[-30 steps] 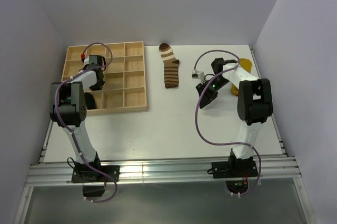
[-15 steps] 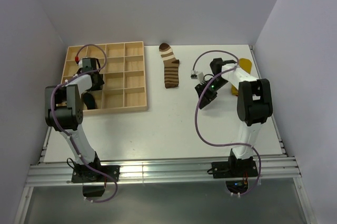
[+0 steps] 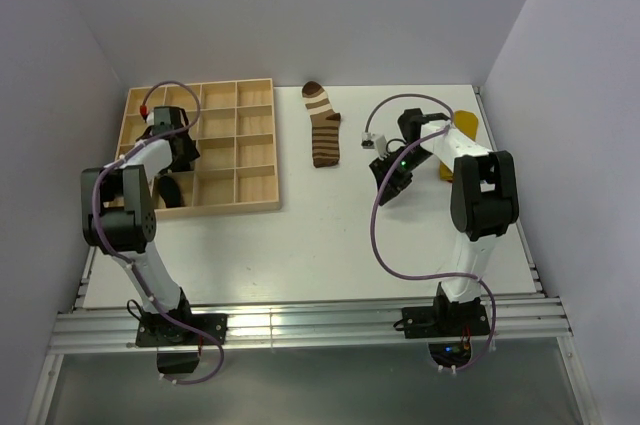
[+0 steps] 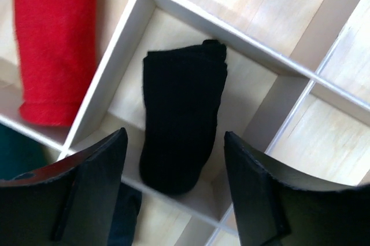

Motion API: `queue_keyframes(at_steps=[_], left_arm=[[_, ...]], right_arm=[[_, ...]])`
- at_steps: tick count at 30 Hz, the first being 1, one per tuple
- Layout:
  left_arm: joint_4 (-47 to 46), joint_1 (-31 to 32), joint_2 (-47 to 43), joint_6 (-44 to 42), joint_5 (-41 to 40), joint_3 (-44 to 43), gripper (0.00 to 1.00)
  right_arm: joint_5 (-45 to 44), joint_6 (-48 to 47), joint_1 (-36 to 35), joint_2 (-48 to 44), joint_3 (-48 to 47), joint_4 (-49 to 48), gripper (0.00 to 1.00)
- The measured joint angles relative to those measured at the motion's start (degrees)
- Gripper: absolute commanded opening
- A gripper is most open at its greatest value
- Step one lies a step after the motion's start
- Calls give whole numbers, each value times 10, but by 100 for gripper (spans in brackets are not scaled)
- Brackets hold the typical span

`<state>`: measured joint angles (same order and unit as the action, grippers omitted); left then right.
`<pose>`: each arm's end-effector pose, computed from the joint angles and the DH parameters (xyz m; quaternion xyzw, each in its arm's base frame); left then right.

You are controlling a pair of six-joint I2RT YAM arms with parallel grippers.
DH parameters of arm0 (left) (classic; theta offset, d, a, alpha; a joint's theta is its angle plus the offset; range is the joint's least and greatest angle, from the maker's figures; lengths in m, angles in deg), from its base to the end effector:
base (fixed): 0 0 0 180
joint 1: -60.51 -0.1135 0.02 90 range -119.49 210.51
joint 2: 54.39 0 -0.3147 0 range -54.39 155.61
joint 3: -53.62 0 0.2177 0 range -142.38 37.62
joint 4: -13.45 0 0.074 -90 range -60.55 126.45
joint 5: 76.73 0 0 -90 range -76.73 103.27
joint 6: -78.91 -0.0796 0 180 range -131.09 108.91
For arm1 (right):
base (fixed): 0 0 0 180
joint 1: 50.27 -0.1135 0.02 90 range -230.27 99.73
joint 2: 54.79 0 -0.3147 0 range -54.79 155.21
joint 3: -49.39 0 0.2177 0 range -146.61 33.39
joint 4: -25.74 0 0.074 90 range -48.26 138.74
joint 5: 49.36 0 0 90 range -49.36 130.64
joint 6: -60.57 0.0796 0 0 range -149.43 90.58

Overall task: Roll the socks
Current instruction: Place the sock in the storage box, then reset both arms

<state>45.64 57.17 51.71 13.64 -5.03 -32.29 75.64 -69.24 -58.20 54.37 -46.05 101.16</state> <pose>0.4008 0.0484 0.2222 -0.2764 0.8942 0.0888 0.3407 0.3273 0.0917 0.2199 -0.3880 0.8712 0.2872 0.0895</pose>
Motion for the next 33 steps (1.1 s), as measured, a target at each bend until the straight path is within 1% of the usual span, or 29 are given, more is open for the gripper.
queue_keyframes(at_steps=[1,10,14,17,21,22,24,26,30,33], left_arm=[[5,0,-3,0,-1,-1,81],[60,3,-59,-3,-17,-44,84],[73,31,-102,-12,-19,-79,85],[67,88,-149,-14,-3,-91,85],[39,181,-192,-12,45,-92,86],[30,207,-197,-11,60,-92,95],[8,245,-199,-5,91,-89,100],[-16,276,-199,3,119,-81,99],[-49,331,-190,16,168,-72,100],[-75,360,-175,26,209,-71,99]], right_arm=[[0,0,-1,0,0,-1,43],[-2,15,-1,-11,-1,-12,44],[-7,38,-1,-39,-1,-34,44],[-11,62,-1,-72,-1,-53,45],[-17,99,-1,-124,-3,-77,47],[-18,110,-1,-139,-5,-82,48],[-21,134,1,-170,-9,-94,50],[-23,157,3,-205,-12,-108,53],[-25,203,9,-277,-16,-133,55],[-27,234,11,-317,-16,-150,56]])
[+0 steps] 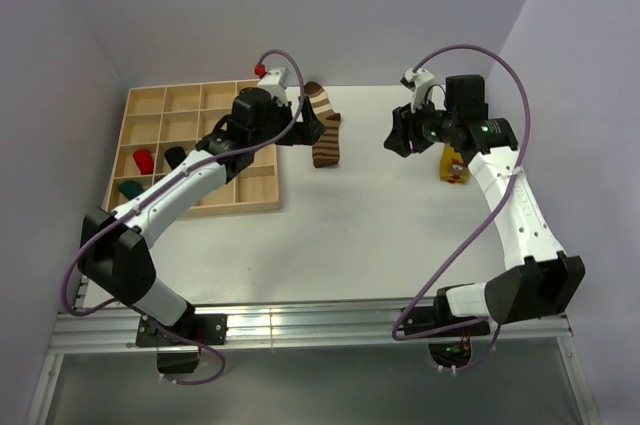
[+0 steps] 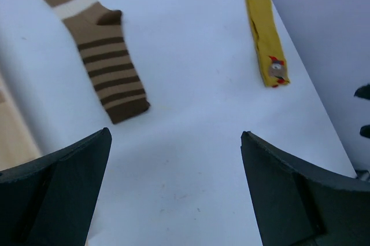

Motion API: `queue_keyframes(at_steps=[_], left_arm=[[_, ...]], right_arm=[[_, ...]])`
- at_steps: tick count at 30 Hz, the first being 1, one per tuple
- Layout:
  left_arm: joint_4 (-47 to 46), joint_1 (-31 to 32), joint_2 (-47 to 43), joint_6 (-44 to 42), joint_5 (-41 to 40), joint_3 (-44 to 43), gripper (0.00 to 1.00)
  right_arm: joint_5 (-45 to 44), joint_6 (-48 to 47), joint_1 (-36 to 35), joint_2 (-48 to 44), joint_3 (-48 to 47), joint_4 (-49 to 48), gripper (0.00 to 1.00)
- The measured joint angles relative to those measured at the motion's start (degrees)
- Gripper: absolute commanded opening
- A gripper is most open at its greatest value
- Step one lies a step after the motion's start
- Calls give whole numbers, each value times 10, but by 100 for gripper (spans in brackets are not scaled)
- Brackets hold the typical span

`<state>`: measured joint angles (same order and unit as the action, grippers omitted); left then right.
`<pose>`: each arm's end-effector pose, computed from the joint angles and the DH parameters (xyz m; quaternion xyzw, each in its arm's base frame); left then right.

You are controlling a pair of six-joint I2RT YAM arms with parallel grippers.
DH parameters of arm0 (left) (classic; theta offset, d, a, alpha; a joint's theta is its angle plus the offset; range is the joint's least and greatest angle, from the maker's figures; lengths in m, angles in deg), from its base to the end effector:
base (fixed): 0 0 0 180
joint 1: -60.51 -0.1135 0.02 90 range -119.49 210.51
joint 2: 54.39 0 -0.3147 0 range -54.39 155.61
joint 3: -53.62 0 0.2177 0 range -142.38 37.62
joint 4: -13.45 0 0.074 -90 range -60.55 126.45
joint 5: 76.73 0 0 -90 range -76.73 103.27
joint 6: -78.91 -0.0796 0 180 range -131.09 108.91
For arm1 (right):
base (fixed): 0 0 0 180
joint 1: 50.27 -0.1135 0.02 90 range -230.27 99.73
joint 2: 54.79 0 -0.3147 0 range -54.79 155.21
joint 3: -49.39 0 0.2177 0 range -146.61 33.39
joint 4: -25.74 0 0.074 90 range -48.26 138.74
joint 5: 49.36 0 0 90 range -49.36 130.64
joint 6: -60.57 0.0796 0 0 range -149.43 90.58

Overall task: Roll the socks
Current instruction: Reset both arms

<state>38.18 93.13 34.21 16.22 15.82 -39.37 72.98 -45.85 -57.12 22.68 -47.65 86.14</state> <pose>0.3125 -0.2042 0.3914 0.0507 0.8192 -0.3010 0.4856 0.2568 0.0737 0.4013 -0.2896 0.8321 0.2190 0.4193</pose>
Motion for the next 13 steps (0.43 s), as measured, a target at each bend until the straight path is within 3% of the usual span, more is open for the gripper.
queue_keyframes(at_steps=[5,13], left_arm=[[-23,14,12,10,49,16,100],[-25,21,14,15,69,23,99]], right_arm=[[-14,39,0,-36,9,-28,66],[-30,51,0,-61,47,-47,68]])
